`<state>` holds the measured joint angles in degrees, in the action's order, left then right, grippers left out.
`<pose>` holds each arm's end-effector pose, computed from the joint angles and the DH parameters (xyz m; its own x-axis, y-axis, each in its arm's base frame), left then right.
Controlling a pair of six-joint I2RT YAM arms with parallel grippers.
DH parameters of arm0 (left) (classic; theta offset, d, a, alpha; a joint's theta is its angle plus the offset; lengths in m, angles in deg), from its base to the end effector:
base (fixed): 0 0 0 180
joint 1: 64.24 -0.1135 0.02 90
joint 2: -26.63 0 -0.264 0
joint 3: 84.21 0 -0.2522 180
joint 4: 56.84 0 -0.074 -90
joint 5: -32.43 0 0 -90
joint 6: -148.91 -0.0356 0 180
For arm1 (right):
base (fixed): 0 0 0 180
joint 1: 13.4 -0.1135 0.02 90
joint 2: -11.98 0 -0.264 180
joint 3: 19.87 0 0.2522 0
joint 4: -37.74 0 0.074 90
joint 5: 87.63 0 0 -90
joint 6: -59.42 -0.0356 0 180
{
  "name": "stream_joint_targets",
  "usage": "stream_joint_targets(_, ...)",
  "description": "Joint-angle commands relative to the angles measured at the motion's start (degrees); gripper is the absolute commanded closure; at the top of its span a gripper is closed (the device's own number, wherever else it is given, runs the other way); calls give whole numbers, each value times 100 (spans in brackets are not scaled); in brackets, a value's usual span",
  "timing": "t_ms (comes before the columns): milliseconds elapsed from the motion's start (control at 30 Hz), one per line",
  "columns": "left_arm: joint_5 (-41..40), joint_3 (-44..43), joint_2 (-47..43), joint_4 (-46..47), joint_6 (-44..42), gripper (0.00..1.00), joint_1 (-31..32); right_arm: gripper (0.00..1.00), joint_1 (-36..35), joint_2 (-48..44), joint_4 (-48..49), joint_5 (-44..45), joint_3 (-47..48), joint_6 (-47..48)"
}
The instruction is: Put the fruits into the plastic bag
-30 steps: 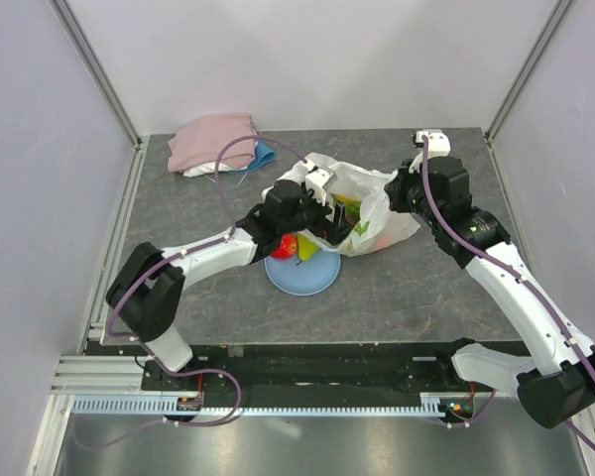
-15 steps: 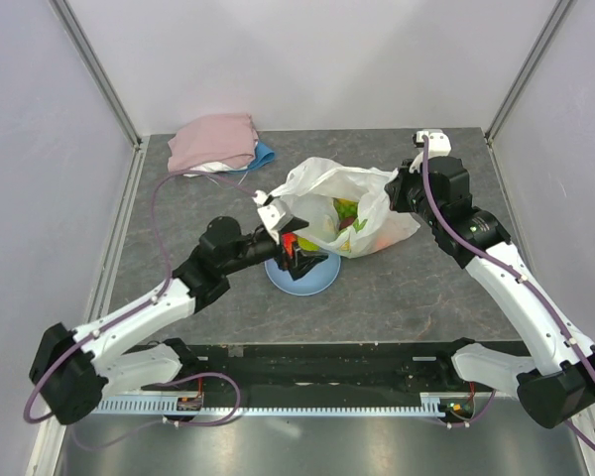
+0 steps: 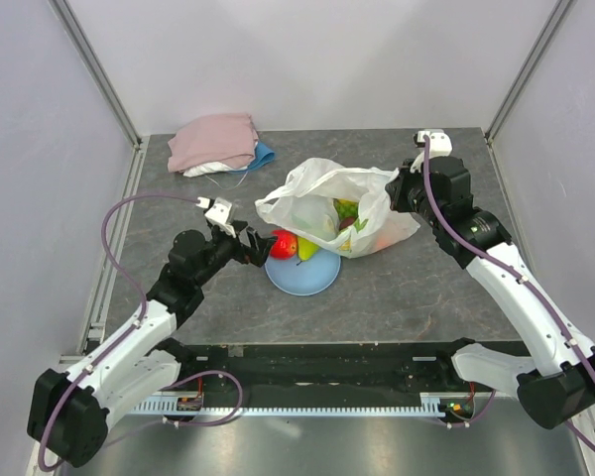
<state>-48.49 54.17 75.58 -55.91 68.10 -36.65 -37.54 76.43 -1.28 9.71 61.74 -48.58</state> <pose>0.1793 -0.1000 0.2682 -0.1928 -0.0772 -0.9782 0.5729 0.8005 -0.1761 0.2287 0.0975 0.3854 -0.4151 0.1498 -0.8974 -0.1779 0.9539 0.2416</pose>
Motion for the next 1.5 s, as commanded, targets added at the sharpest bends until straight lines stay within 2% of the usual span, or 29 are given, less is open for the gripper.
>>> stream_joint_targets(0, -206, 298, -35, 296, 671, 1, -315, 100, 32, -152, 152, -13, -27, 7)
stream_joint_targets(267, -74, -71, 1178, -169, 707, 1, -457, 100, 41, -125, 153, -39, -18, 7)
stream_joint_targets(400, 181, -79, 1520, 366, 882, 1, -457, 100, 41, -134, 144, -30, -27, 7)
stream_joint_targets(667, 559, -580, 2539, 490, 830, 4, -457, 100, 32, -125, 144, -13, -35, 7)
stream_joint_targets(1033, 884, -1011, 3410, 622, 672, 5, -448, 100, 41, -55, 144, -4, -35, 16)
stream_joint_targets(1467, 1087, -1143, 3929, 543, 584, 5, -439, 100, 59, -64, 144, 14, -71, 25)
